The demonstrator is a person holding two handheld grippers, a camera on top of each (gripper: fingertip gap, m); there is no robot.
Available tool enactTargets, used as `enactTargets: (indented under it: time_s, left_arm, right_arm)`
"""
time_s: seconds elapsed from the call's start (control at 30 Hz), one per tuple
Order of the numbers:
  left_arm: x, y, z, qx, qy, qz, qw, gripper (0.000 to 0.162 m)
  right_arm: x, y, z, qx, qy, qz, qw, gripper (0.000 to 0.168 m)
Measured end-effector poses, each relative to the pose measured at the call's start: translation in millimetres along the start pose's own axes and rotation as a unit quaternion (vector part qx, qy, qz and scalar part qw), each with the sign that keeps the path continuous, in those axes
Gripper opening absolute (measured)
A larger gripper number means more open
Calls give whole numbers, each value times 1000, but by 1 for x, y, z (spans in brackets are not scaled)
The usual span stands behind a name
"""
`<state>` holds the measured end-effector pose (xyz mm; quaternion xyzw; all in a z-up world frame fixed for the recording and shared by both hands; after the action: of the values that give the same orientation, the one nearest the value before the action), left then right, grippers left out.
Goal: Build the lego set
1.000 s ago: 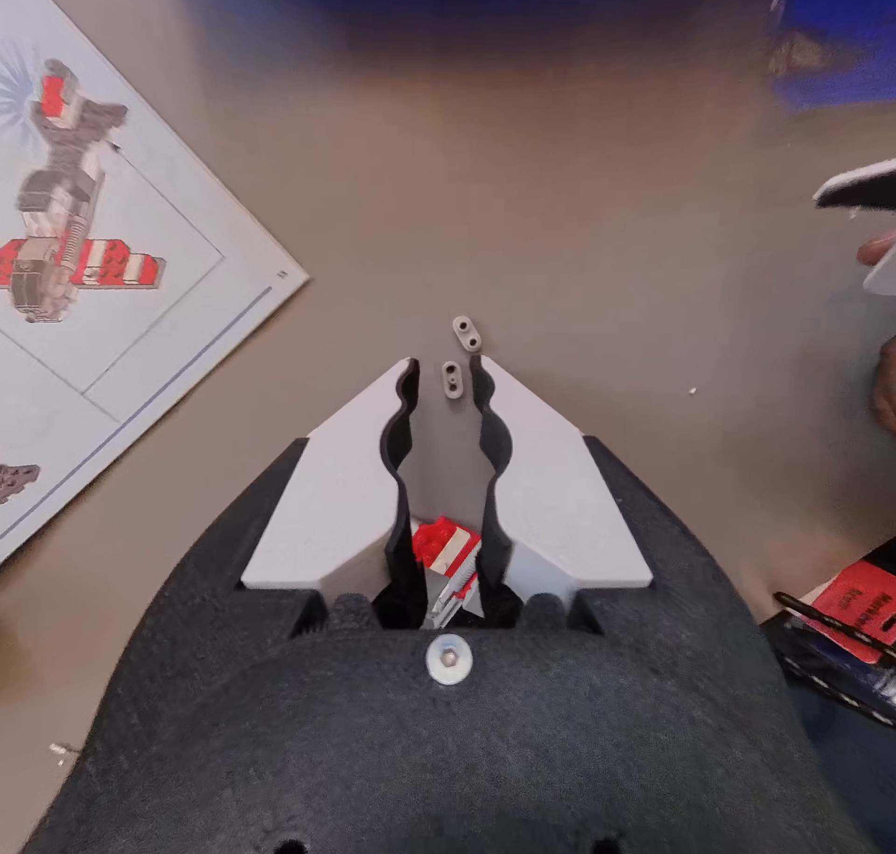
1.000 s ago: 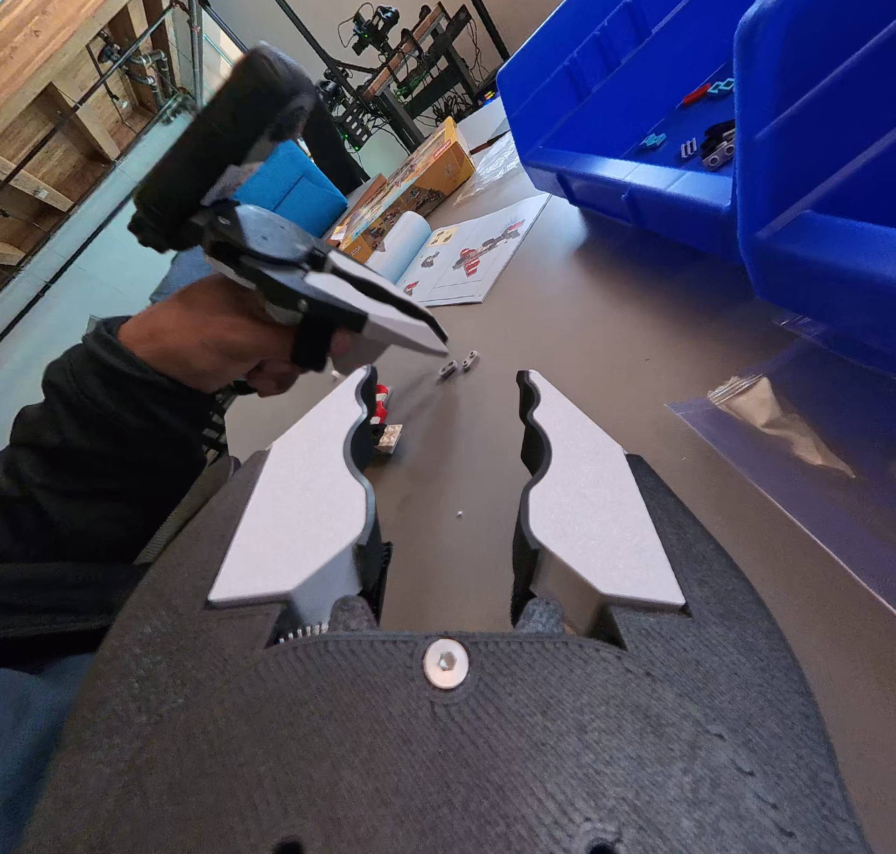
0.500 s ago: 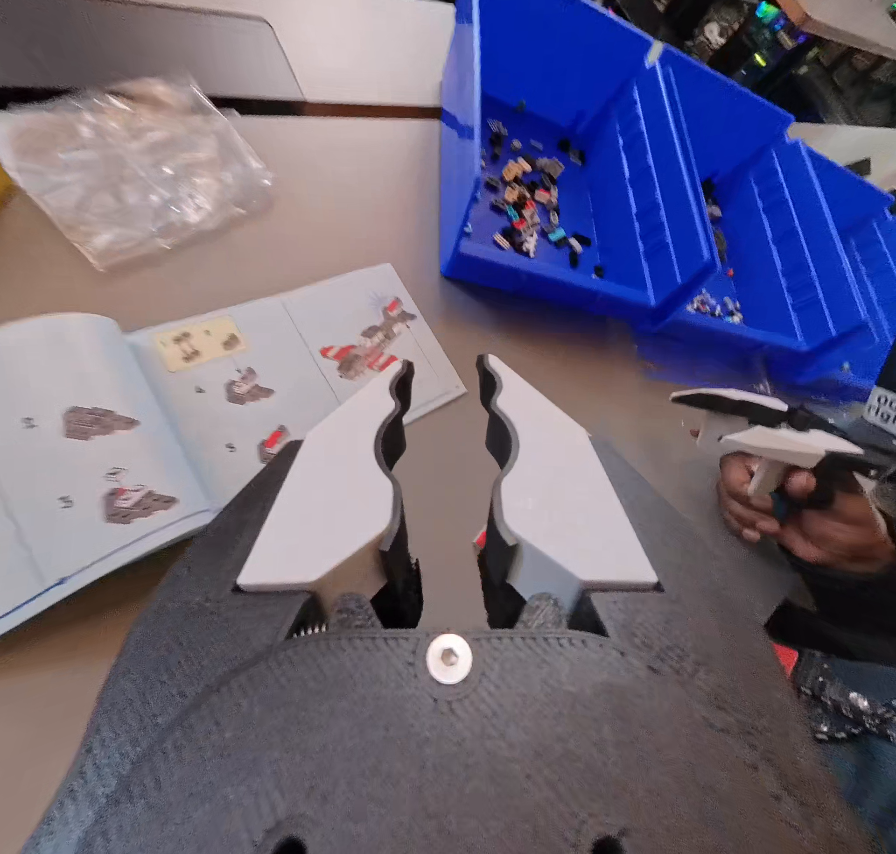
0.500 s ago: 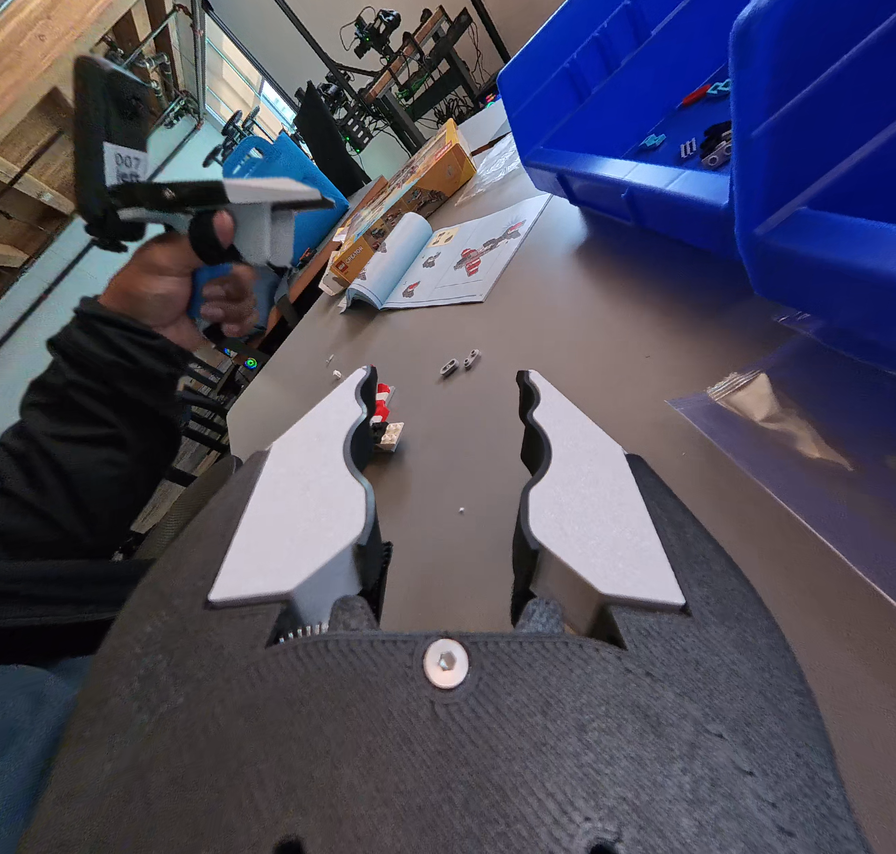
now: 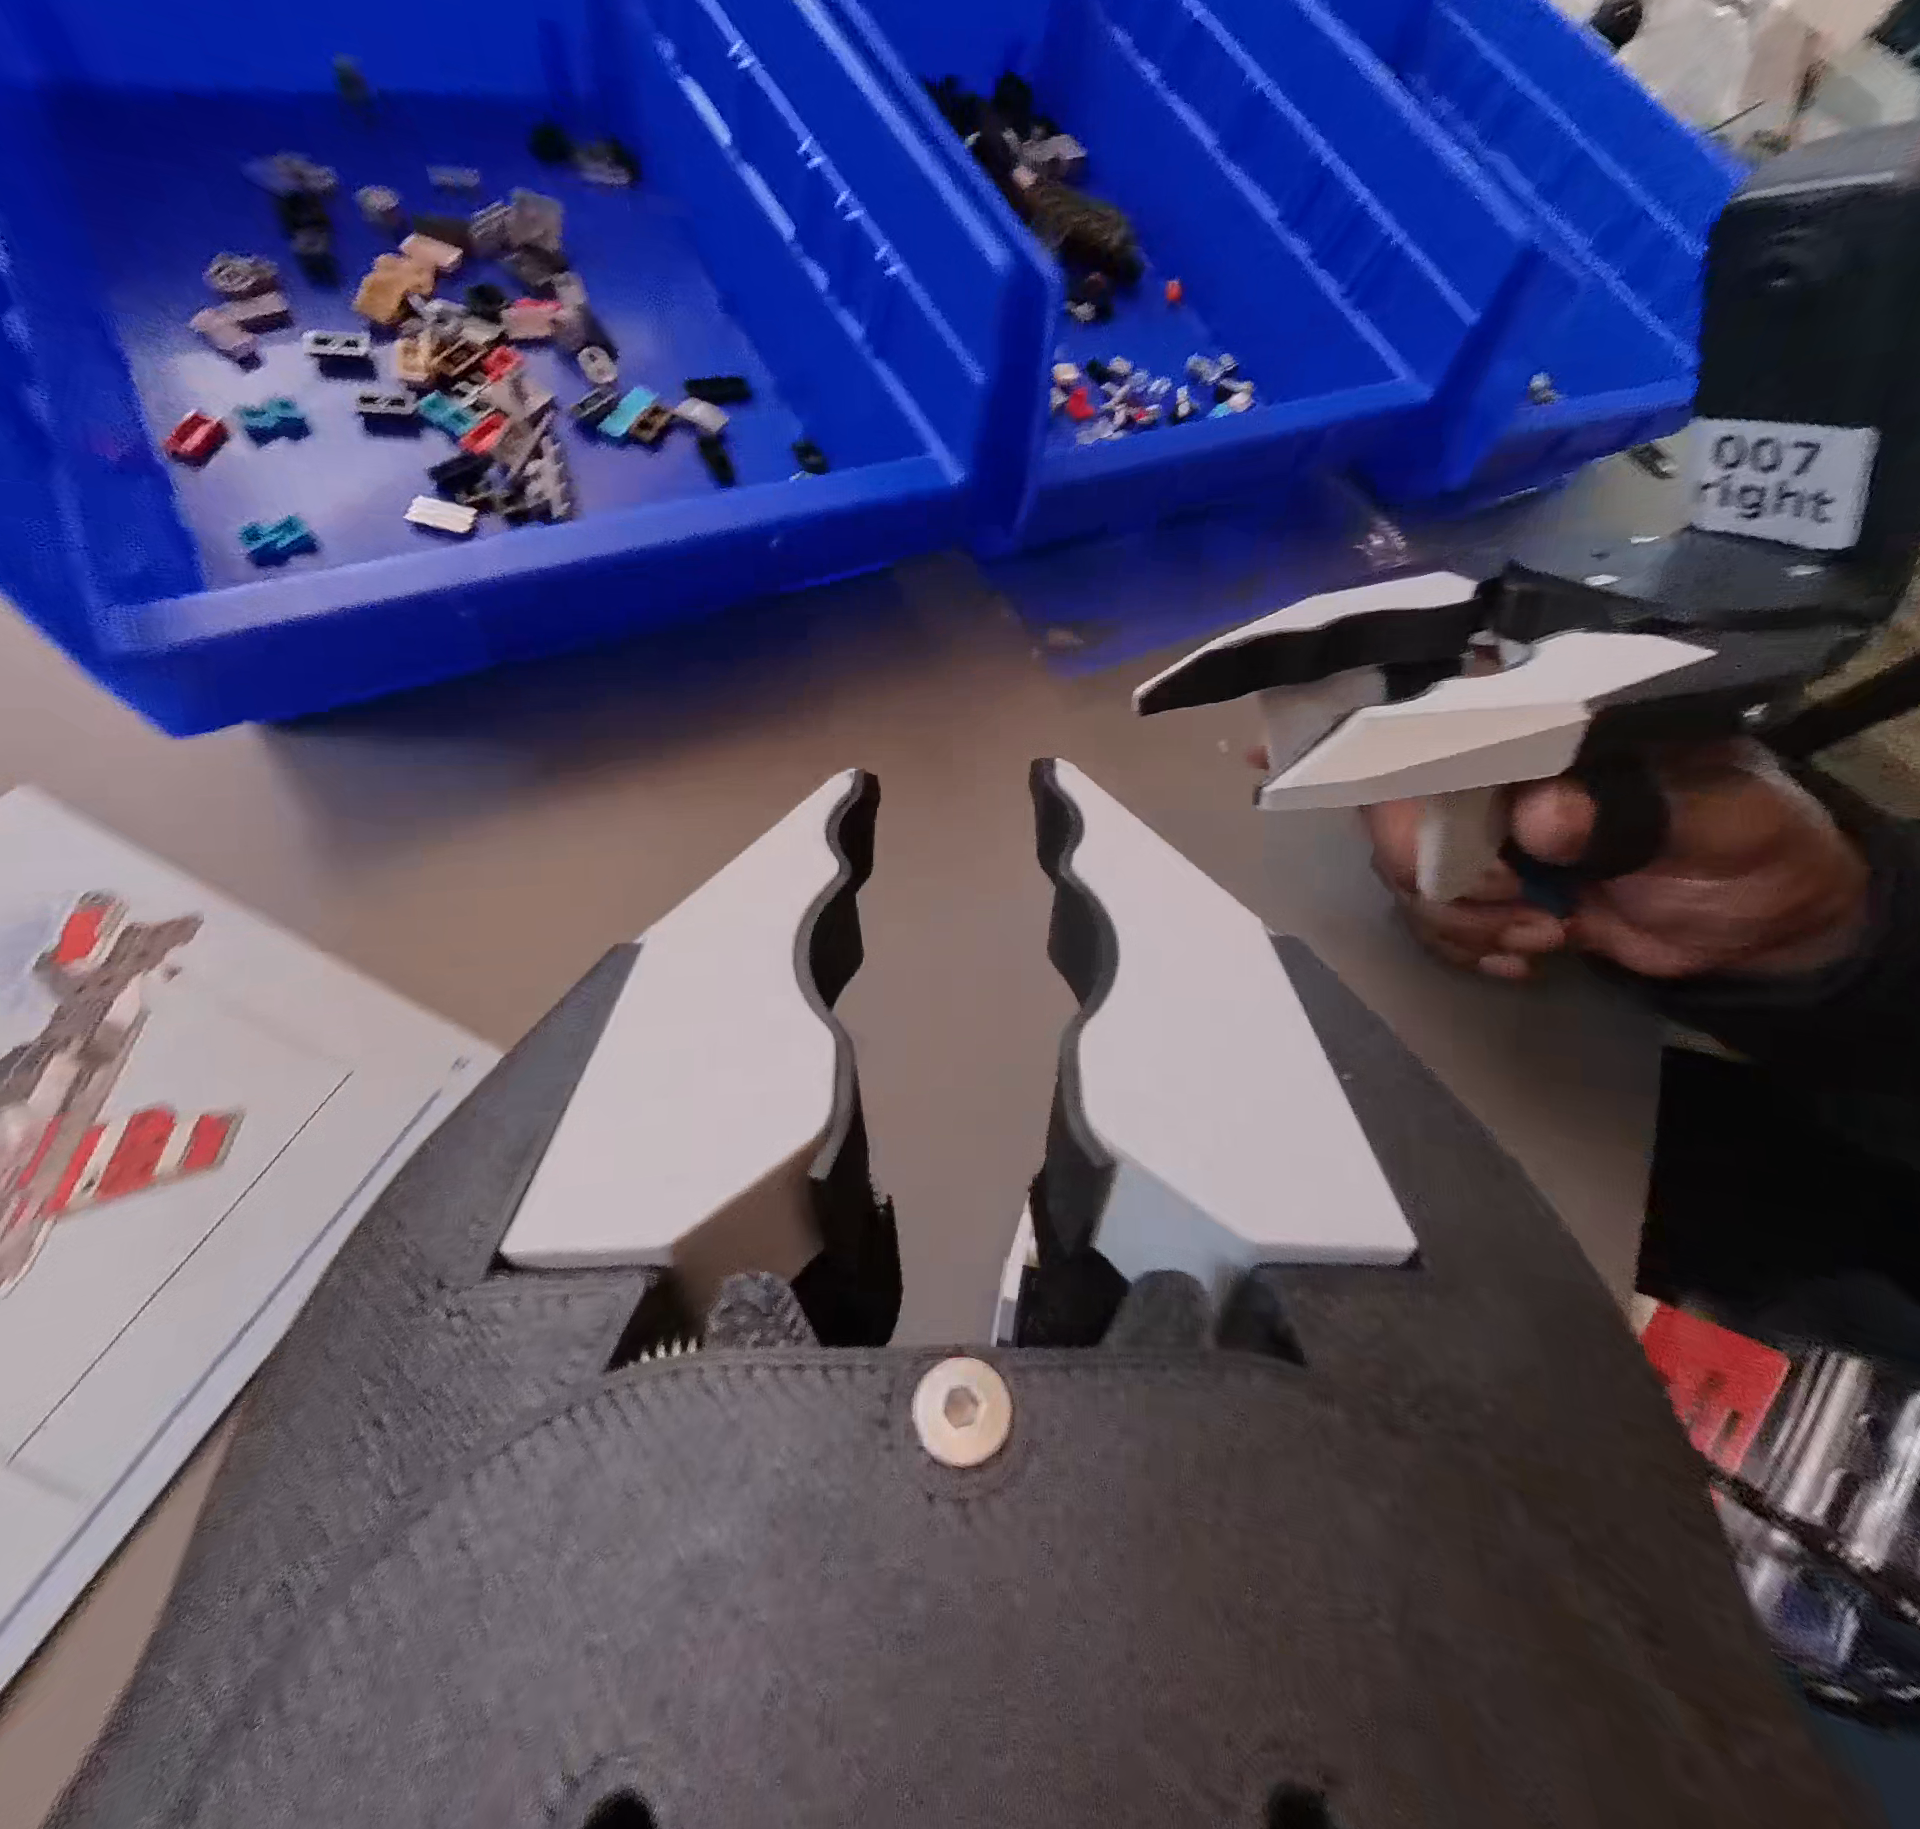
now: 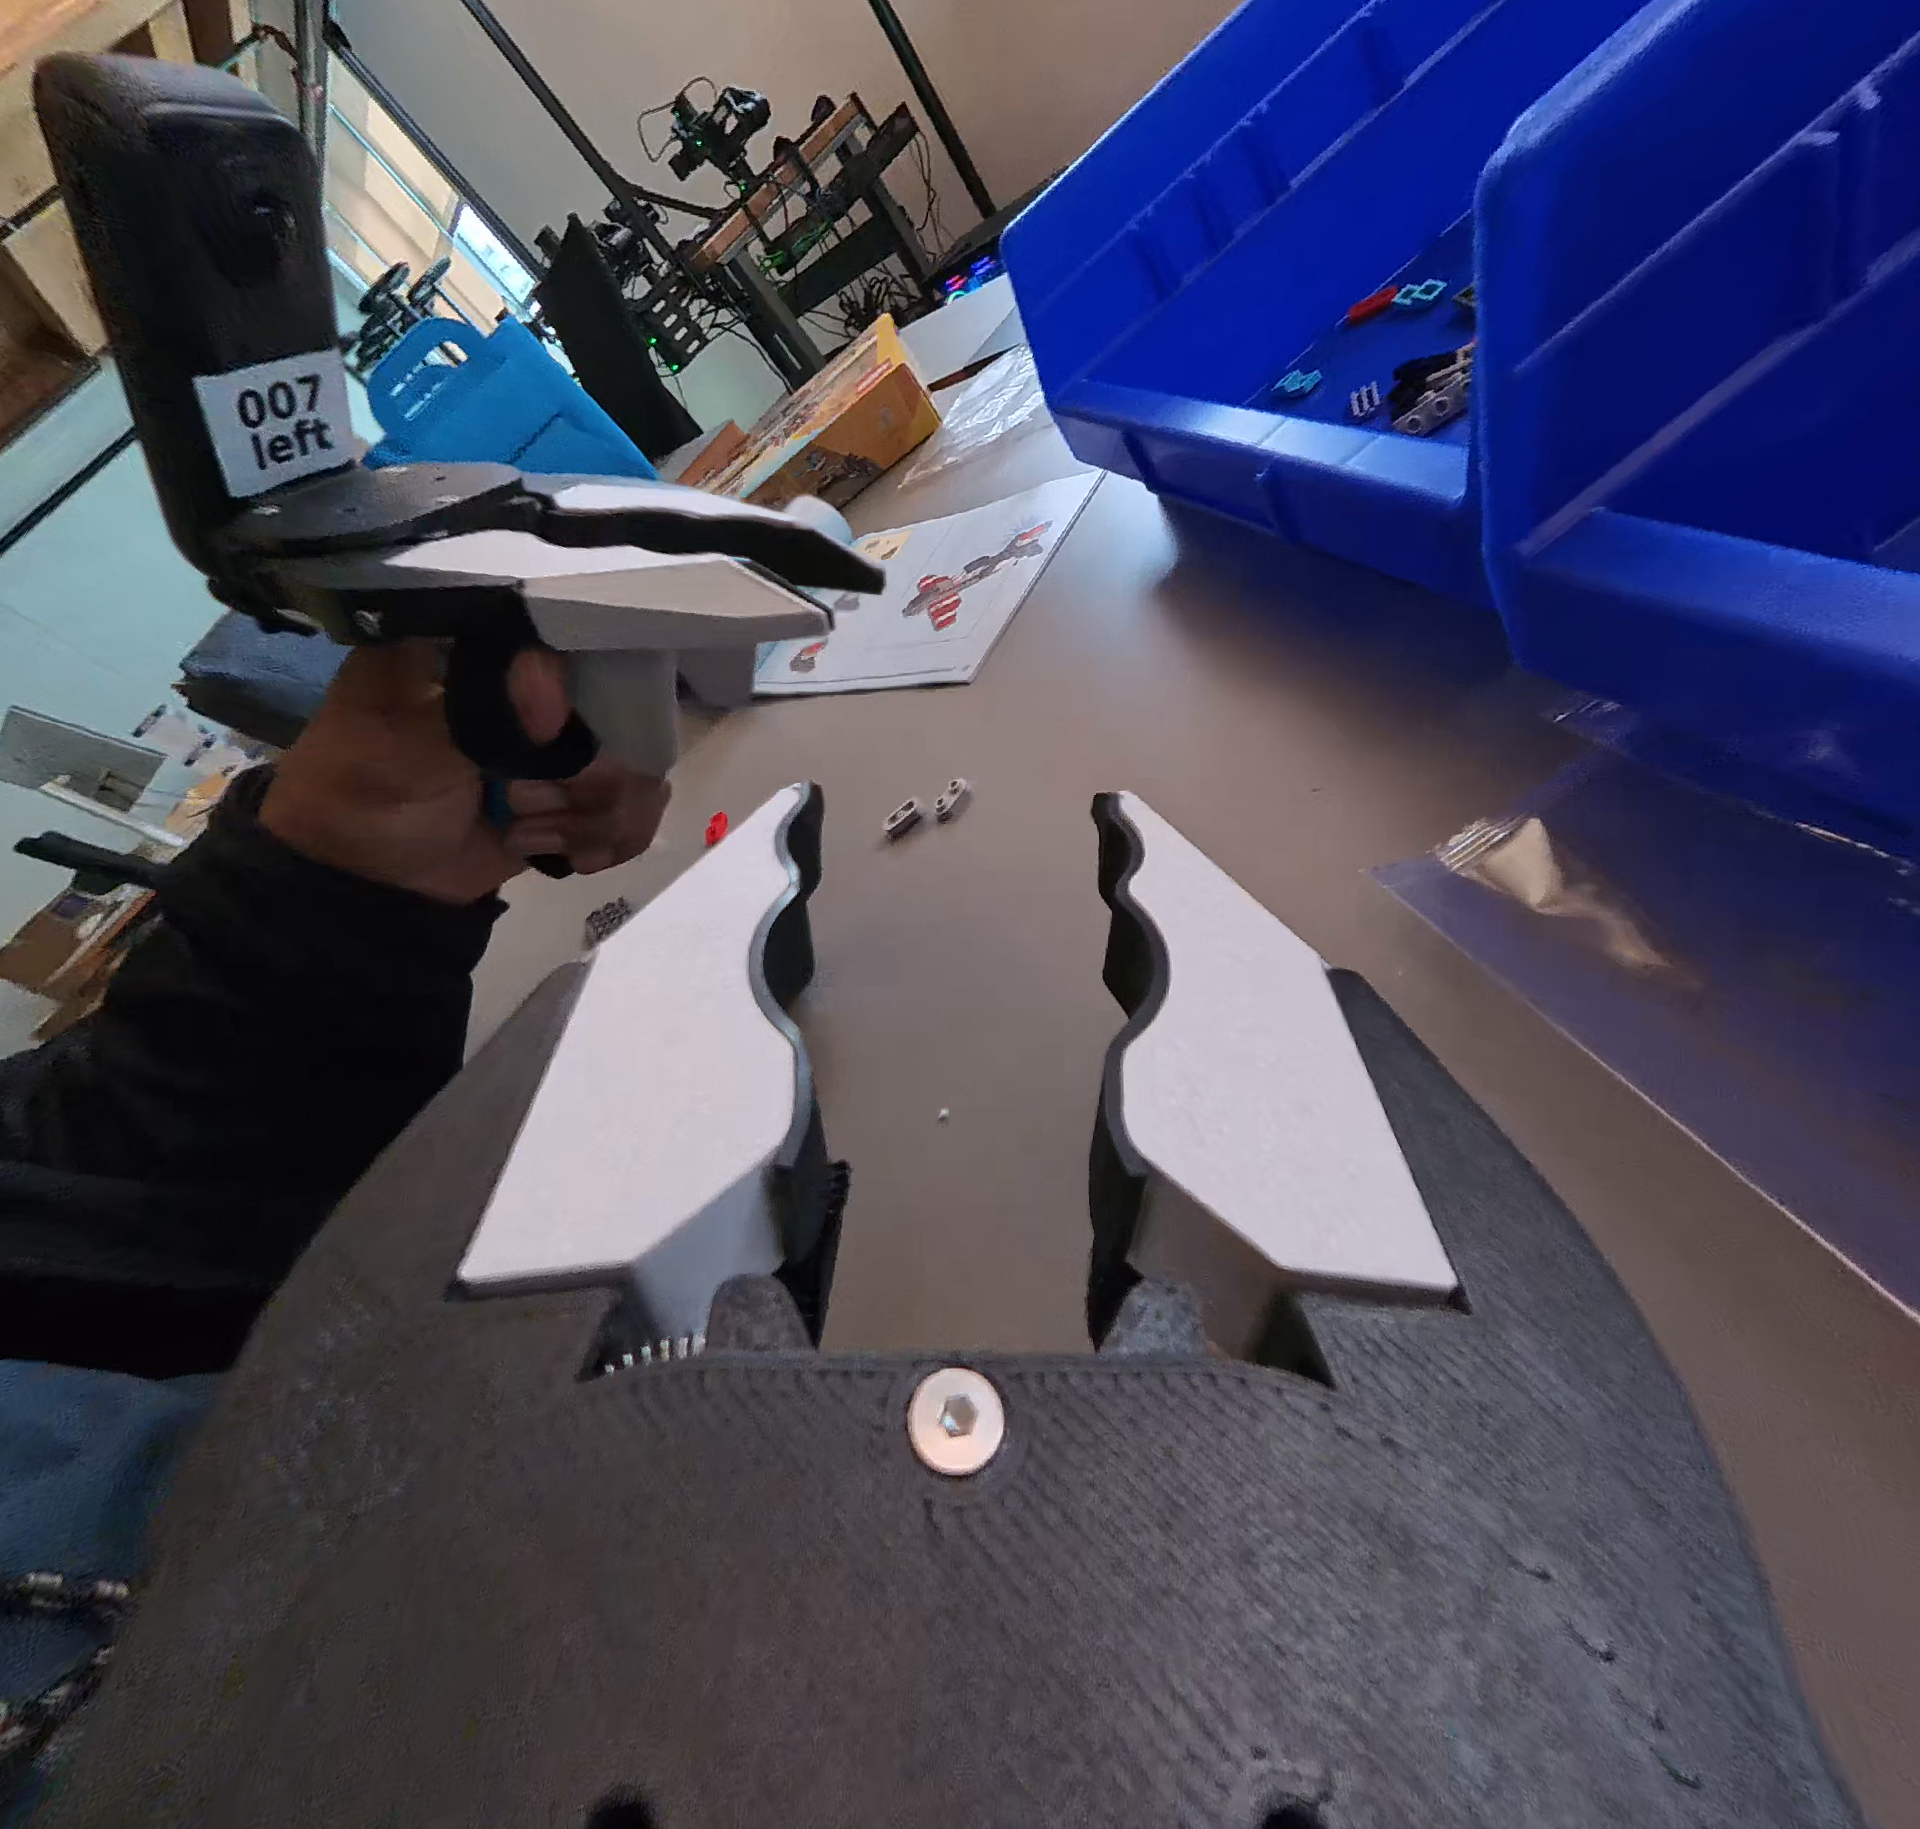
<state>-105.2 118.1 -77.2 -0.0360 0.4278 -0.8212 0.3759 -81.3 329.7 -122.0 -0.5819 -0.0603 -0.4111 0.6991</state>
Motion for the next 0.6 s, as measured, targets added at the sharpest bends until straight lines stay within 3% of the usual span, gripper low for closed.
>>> enactTargets:
  time_s: [0.6]
  left_arm:
    - [-3, 17, 15, -28, 114, 29, 993, 34]
  right_arm:
    - [-1, 0, -10, 24, 31, -1, 999, 48]
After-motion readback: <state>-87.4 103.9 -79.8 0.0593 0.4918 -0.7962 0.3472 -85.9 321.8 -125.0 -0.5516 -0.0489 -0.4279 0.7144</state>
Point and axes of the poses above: each gripper's, where its closed fingertips meet, z back along the fingers, y out of its underside, x = y × z across the jaws, the point moved 10 cm from there along z, back along the fingers, and after that the axes turned 9 degrees about x, right-handed, at the moved point
